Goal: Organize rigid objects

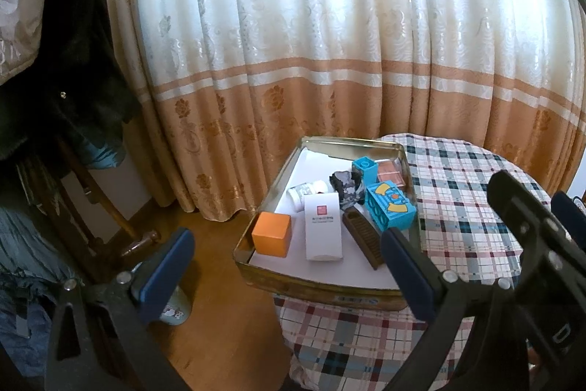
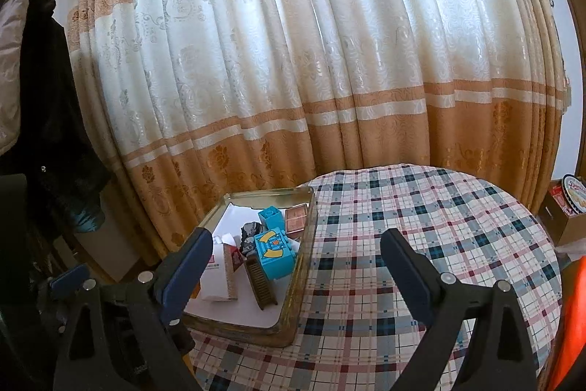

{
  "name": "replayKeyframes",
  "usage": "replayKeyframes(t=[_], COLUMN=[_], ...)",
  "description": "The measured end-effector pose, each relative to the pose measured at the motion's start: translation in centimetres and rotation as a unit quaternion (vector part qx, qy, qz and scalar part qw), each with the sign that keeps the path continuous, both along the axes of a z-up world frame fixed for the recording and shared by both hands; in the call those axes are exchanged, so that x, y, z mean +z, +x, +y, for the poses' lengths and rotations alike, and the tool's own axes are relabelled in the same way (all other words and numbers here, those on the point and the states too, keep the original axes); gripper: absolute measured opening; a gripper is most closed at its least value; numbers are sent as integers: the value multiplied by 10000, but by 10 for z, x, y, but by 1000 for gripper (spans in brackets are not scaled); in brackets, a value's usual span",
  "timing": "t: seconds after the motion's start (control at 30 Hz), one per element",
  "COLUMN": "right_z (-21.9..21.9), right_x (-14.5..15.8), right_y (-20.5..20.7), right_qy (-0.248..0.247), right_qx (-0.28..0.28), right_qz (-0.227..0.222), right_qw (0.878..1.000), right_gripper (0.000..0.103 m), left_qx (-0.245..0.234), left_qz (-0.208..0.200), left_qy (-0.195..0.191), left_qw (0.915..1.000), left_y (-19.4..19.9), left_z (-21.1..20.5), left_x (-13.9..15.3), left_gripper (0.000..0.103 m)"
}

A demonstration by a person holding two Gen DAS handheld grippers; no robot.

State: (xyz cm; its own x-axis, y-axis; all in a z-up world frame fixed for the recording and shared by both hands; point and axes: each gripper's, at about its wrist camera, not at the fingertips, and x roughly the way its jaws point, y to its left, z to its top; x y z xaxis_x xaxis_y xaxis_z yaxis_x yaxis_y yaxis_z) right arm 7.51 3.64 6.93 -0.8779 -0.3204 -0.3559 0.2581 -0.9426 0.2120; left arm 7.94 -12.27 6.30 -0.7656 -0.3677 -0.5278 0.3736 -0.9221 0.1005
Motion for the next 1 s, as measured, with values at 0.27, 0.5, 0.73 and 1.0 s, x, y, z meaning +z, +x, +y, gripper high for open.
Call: replayKeyframes(t=[0.27, 0.5, 0.73, 1.0], right_z=[-4, -4, -3, -3], right_x=[0, 0, 0, 1], right_y=[2, 2, 3, 4], right_qy=[49, 42, 35, 37], right_qx=[35, 23, 10, 9], right_qz=[26, 52, 34, 41], right_qw=[10000, 10000, 10000, 10000], right_gripper=[95, 95, 95, 95], left_qx=[73, 104, 180, 180], left_qz=[103, 125, 129, 195], left_qy=[13, 2, 18, -54], left_qw=[9999, 9999, 9998, 9996], left_y=[1, 3, 3, 4], left_z=[-5, -6, -8, -5], left_x=[4, 3, 3, 5], left_gripper=[103, 103, 103, 103])
